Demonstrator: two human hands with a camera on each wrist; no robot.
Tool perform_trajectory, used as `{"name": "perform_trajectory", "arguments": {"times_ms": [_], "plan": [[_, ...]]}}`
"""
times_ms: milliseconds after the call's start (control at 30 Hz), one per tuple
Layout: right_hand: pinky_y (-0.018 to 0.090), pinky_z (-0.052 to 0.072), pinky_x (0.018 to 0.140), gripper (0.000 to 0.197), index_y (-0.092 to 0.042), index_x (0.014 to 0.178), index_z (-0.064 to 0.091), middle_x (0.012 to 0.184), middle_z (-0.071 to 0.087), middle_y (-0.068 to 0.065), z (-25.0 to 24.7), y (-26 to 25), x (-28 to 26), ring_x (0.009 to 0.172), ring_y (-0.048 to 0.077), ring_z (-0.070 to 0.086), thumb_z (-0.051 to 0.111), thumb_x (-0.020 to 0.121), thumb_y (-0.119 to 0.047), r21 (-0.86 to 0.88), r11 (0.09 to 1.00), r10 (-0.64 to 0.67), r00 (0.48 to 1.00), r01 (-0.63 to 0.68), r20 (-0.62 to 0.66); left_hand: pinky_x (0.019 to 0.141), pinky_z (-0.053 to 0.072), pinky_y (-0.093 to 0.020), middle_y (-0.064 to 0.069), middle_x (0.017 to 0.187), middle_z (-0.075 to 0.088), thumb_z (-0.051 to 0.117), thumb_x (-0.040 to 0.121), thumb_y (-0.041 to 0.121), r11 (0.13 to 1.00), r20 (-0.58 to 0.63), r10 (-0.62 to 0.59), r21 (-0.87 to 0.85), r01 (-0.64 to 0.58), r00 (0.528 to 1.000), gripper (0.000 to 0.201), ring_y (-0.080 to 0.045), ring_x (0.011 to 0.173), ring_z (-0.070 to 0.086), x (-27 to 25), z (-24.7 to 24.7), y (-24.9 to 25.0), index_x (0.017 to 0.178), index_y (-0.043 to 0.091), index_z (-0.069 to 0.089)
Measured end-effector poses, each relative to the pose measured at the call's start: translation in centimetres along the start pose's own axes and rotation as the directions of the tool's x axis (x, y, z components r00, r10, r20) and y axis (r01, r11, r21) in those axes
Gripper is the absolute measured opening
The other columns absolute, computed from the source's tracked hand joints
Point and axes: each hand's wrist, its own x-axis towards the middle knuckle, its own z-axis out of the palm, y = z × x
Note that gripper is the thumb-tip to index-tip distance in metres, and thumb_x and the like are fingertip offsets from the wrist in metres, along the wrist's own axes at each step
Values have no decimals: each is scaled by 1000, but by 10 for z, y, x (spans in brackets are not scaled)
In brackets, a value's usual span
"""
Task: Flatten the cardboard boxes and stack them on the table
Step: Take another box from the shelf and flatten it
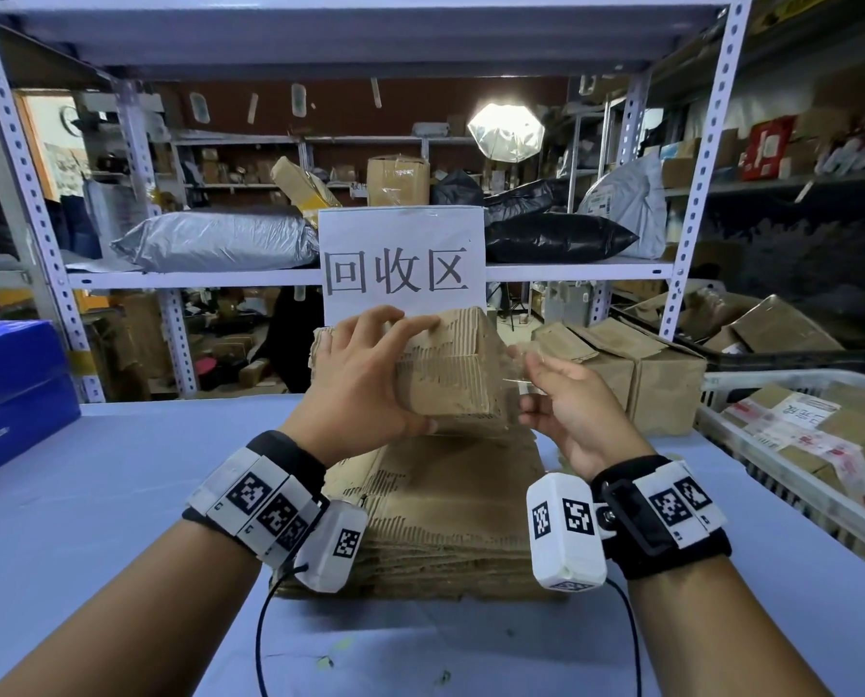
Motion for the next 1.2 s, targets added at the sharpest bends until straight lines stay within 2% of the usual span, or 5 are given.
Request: {"name": "perform_trajectory", "arguments": {"times_ms": [167,267,533,1000,1200], "plan": [[26,54,47,62,-10,145,46,100,74,2,-1,3,1,49,12,62,72,90,-22,-3,1000,0,1000,0,-5,113,23,-44,9,144,32,91,54,56,1000,0,-22,-14,22,1000,111,-20,135,25,1,0,-2,149,46,35],[27,54,46,36,-13,123,52,110,71,13,-4,3,3,48,12,62,69,93,-23,-35,999,11,1000,-12,-23,113,23,-43,9,144,33,92,54,53,999,2,-22,-31,22,1000,111,-20,134,25,1,0,-4,149,45,36],[27,50,49,33,-16,99,60,76,62,-4,3,3,9,55,9,51,62,94,-48,-156,987,49,999,-46,18,110,21,-41,5,145,35,87,52,58,1000,5,23,-3,-23,1000,109,-25,133,28,0,2,2,149,44,39],[24,51,54,20,-16,101,61,83,77,-4,-20,6,10,59,11,66,45,107,-26,-147,985,84,996,-86,-24,109,21,-43,2,148,36,89,53,54,1000,23,12,12,-12,1000,109,-28,135,28,4,5,7,150,43,39],[26,48,62,24,-15,116,71,95,68,-1,-52,1,19,78,14,55,64,97,-28,-355,932,37,992,-77,-118,110,22,-47,1,148,36,81,54,65,999,42,45,26,-47,998,107,-28,134,28,5,8,8,149,44,37]]}}
